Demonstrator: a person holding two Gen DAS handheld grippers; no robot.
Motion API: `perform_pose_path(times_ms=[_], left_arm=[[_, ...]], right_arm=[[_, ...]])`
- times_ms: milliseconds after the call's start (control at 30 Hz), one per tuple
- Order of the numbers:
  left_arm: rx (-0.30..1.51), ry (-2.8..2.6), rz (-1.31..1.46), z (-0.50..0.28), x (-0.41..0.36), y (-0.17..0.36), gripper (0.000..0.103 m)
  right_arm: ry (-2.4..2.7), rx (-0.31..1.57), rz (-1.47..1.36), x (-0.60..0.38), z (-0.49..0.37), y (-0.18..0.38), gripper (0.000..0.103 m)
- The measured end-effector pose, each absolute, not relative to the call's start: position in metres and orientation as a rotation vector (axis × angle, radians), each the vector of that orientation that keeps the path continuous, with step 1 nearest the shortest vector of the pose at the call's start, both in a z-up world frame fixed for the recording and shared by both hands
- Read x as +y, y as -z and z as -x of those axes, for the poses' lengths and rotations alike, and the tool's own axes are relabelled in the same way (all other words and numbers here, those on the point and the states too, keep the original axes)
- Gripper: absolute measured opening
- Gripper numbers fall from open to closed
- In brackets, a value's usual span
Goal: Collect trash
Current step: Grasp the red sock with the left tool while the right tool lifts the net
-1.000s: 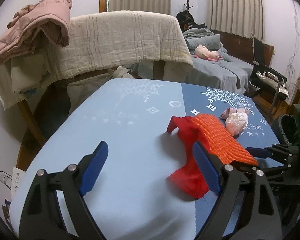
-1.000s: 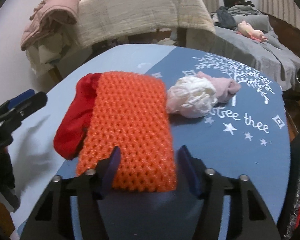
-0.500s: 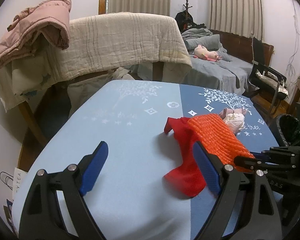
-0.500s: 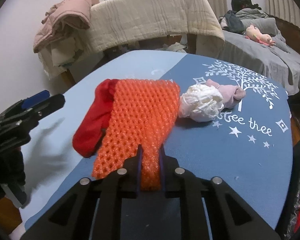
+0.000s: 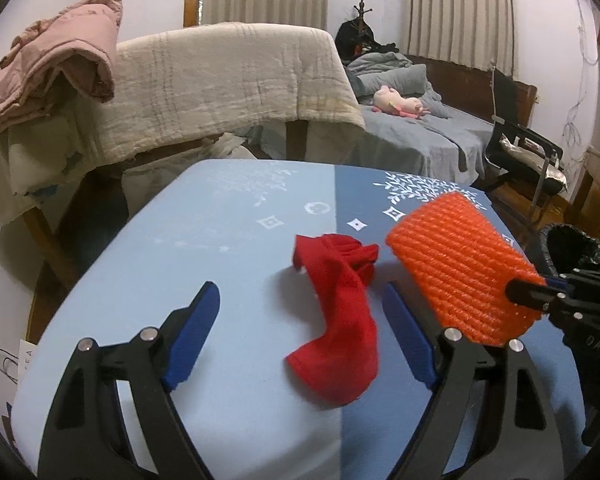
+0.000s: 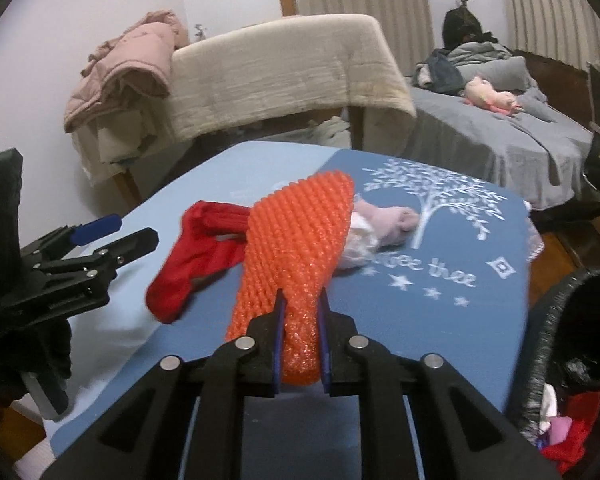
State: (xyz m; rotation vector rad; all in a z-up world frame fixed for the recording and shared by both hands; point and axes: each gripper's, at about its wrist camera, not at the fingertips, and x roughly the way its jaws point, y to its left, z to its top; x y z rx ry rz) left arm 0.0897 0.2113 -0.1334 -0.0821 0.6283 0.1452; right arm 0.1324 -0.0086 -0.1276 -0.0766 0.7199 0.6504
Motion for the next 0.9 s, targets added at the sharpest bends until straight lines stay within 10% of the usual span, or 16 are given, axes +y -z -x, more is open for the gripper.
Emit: perform_pose_path(times_ms=[533, 733, 900], left_arm=[[0.727, -0.127, 0.085, -0.145, 0.201, 0.163, 0.063], [0.783, -0.081, 0.099, -0.156, 0.199, 0.170, 0.014], [0.756, -0.076, 0.096, -0.149, 0.195, 0.161, 0.007]], right_arm=[[-0.578, 0.727, 0.018, -0.037, -0.149, 0.129, 0.014], [-0.578, 0.736, 0.007, -0.035, -0.154, 0.131, 0.014], [-0.579, 0.722, 0.009, -0.036, -0.151, 0.125, 0.014]])
